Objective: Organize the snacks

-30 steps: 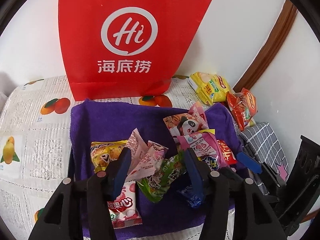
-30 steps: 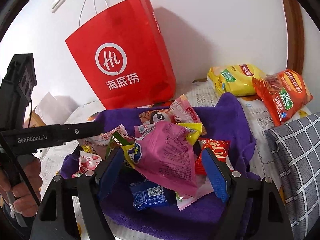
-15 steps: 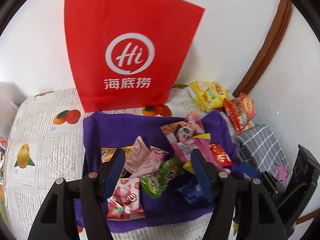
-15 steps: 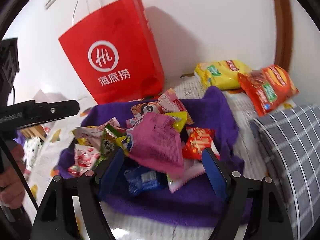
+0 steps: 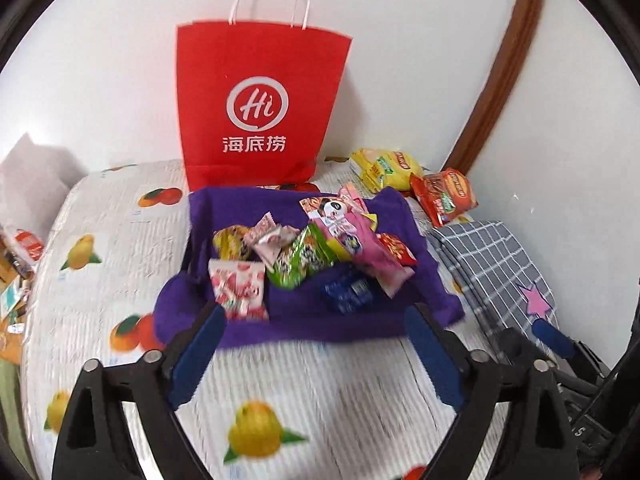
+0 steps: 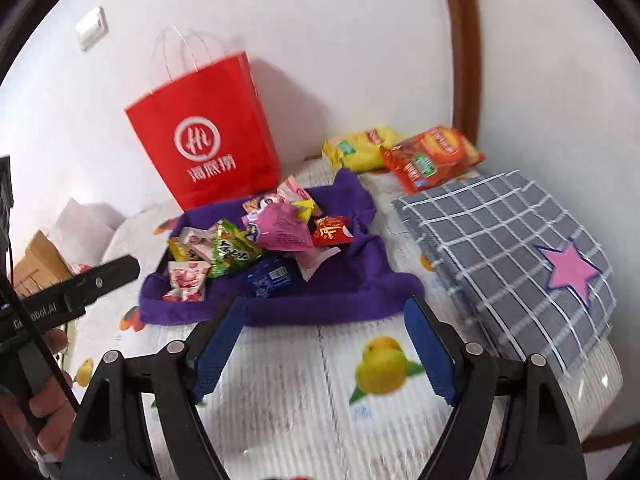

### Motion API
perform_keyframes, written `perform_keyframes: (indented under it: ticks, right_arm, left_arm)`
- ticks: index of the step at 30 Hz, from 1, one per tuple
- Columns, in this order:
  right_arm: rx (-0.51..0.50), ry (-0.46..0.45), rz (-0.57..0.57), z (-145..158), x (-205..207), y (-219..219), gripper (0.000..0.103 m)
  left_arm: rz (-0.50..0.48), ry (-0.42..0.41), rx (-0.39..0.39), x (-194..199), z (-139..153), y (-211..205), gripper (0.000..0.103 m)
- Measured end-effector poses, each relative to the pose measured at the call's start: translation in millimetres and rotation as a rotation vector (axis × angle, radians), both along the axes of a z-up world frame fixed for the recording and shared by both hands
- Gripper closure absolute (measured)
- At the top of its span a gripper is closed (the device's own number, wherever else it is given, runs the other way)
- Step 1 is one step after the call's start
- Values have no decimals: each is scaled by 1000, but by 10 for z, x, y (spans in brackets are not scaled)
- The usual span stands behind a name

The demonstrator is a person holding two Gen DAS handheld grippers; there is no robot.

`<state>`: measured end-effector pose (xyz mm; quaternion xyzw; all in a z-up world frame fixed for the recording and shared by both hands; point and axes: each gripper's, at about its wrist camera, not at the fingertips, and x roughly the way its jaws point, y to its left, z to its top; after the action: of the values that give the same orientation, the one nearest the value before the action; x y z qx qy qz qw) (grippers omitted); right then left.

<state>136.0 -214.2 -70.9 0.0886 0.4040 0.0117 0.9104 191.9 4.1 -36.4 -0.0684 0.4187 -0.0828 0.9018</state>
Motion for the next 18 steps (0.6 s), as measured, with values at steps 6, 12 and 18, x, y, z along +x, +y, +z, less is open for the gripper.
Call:
perform_keyframes:
  ticks: [6,12,18]
  right_arm:
    - [-74,-4,-20,125,-559,55,5]
    - [-107,-24,-17,295,-1054,88,5]
    - [-144,-38,-20,417,-1404,142,5]
  left_arm:
    - [33,-77,50,-630,191,28,2]
    - [37,-118,71,-1153,306,0,1]
    - [63,-147,95,-1582,375,-45,1]
